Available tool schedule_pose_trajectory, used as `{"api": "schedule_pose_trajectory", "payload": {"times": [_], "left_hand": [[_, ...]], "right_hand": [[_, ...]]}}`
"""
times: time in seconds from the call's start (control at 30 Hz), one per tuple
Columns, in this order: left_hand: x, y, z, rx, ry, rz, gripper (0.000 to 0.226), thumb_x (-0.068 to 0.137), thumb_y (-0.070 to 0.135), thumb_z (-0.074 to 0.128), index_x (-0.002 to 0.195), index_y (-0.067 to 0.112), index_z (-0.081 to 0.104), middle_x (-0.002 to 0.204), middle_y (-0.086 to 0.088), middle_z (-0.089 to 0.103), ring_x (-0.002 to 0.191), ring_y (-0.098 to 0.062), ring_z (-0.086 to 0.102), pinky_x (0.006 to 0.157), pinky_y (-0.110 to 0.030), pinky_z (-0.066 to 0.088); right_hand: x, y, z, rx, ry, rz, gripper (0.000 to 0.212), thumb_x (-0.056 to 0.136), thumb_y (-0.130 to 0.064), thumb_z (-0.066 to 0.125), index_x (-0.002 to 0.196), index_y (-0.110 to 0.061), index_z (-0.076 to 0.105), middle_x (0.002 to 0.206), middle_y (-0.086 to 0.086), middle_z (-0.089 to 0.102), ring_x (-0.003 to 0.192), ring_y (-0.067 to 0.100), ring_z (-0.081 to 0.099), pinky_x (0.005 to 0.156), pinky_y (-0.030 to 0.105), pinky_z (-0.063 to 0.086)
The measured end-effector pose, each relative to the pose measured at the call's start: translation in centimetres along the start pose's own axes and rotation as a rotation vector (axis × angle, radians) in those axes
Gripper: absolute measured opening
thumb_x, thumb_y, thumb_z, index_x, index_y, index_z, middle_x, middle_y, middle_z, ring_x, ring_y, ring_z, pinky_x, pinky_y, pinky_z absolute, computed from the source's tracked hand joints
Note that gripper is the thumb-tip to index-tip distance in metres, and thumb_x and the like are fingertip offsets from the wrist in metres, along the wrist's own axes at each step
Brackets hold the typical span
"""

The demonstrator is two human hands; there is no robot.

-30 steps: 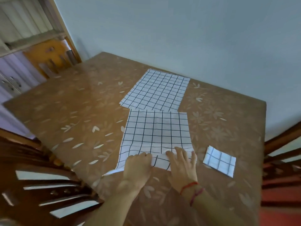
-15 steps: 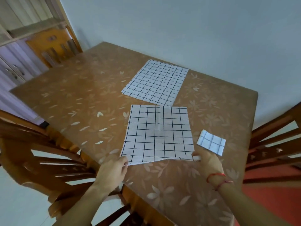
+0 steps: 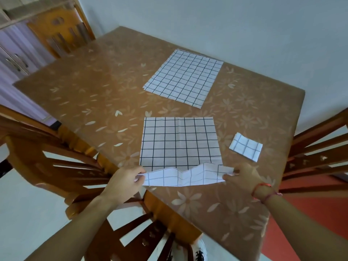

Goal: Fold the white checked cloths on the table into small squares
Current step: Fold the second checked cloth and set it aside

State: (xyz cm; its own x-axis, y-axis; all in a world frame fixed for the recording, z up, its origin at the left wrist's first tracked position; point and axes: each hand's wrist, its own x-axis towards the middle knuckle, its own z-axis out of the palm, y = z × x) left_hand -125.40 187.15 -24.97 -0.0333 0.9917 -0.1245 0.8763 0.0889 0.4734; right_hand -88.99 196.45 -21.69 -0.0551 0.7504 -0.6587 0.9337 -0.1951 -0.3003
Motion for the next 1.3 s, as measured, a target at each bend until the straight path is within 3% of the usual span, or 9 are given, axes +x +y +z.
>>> {"api": "schedule_pose_trajectory", "payload": {"times": [0.03, 0.07, 0.13, 0.27, 0.5, 0.63, 0.73, 0.83, 1.3], "left_hand": [[0.3, -0.1, -0.2, 0.012, 0.021, 0.004, 0.009, 0.091, 0.017, 0.062, 0.097, 0.017, 0.069, 0.09, 0.003, 0.068, 0.087, -0.015, 0.062, 0.063, -0.019, 0.05], [0.8, -0.1, -0.5, 0.028, 0.047, 0.002, 0.009, 0.091, 0.018, 0.062, 0.097, 0.017, 0.069, 0.09, 0.001, 0.069, 0.086, -0.016, 0.062, 0.065, -0.022, 0.052], [2.1, 0.1, -1.0, 0.048, 0.12, -0.014, 0.012, 0.091, 0.018, 0.064, 0.1, 0.015, 0.071, 0.091, -0.002, 0.071, 0.086, -0.019, 0.064, 0.068, -0.027, 0.053], [5.5, 0.5, -1.9, 0.061, 0.262, -0.024, 0.017, 0.089, 0.018, 0.066, 0.105, 0.012, 0.072, 0.098, -0.004, 0.073, 0.088, -0.021, 0.067, 0.074, -0.027, 0.049], [10.3, 1.4, -1.8, 0.135, 0.494, 0.061, 0.039, 0.082, 0.014, 0.073, 0.118, 0.005, 0.061, 0.119, -0.012, 0.058, 0.11, -0.028, 0.051, 0.079, -0.042, 0.054], [9.7, 2.0, 1.7, 0.259, 0.383, 0.176, 0.046, 0.083, 0.025, 0.071, 0.126, 0.011, 0.059, 0.133, -0.01, 0.052, 0.122, -0.026, 0.05, 0.097, -0.04, 0.048], [8.4, 2.4, 6.1, 0.209, 0.243, 0.265, 0.039, 0.088, 0.03, 0.062, 0.124, 0.018, 0.061, 0.135, -0.002, 0.052, 0.125, -0.019, 0.05, 0.097, -0.036, 0.051], [7.9, 2.5, 9.7, 0.228, 0.111, 0.335, 0.042, 0.09, 0.039, 0.051, 0.126, 0.02, 0.057, 0.137, -0.001, 0.051, 0.123, -0.017, 0.053, 0.096, -0.033, 0.051], [8.6, 0.9, 14.1, 0.368, -0.057, 0.234, 0.062, 0.081, 0.051, 0.044, 0.127, 0.015, 0.064, 0.143, -0.007, 0.052, 0.127, -0.022, 0.054, 0.096, -0.042, 0.051]], "right_hand": [[1.5, 0.1, 0.9, 0.204, 0.108, -0.088, 0.015, 0.09, -0.012, 0.06, 0.088, -0.001, 0.07, 0.089, 0.019, 0.07, 0.093, 0.024, 0.065, 0.072, 0.008, 0.044], [2.7, 0.3, 1.2, 0.128, 0.203, -0.206, 0.024, 0.083, -0.017, 0.071, 0.062, -0.012, 0.061, 0.06, 0.003, 0.062, 0.066, 0.016, 0.061, 0.055, 0.012, 0.042], [4.2, 0.1, 1.6, 0.225, 0.354, -0.179, 0.044, 0.077, -0.023, 0.078, 0.053, -0.014, 0.043, 0.049, -0.005, 0.044, 0.048, 0.009, 0.042, 0.044, 0.014, 0.033], [6.7, -1.2, 0.7, 0.326, 0.427, -0.184, 0.043, 0.079, -0.028, 0.075, 0.056, -0.012, 0.043, 0.051, -0.003, 0.041, 0.049, 0.011, 0.04, 0.044, 0.016, 0.031], [12.8, -4.4, -2.4, 0.401, 0.471, -0.156, 0.016, 0.081, -0.026, 0.072, 0.08, -0.01, 0.068, 0.062, -0.003, 0.056, 0.064, 0.017, 0.055, 0.055, 0.023, 0.038], [16.2, -6.3, -3.6, 0.359, 0.494, -0.126, 0.019, 0.08, -0.024, 0.071, 0.078, -0.006, 0.067, 0.063, 0.002, 0.057, 0.064, 0.018, 0.054, 0.052, 0.023, 0.039], [18.5, -7.1, -3.7, 0.346, 0.497, -0.124, 0.016, 0.08, -0.023, 0.069, 0.067, -0.017, 0.063, 0.061, -0.001, 0.059, 0.07, 0.021, 0.058, 0.061, 0.024, 0.04], [20.6, -7.5, -3.7, 0.339, 0.508, -0.129, 0.012, 0.078, -0.019, 0.068, 0.072, -0.009, 0.065, 0.058, 0.003, 0.057, 0.064, 0.022, 0.057, 0.059, 0.026, 0.043], [25.0, -9.2, -3.2, 0.384, 0.489, -0.069, 0.011, 0.082, -0.017, 0.064, 0.088, -0.01, 0.07, 0.078, 0.011, 0.067, 0.081, 0.03, 0.063, 0.069, 0.026, 0.048]]}}
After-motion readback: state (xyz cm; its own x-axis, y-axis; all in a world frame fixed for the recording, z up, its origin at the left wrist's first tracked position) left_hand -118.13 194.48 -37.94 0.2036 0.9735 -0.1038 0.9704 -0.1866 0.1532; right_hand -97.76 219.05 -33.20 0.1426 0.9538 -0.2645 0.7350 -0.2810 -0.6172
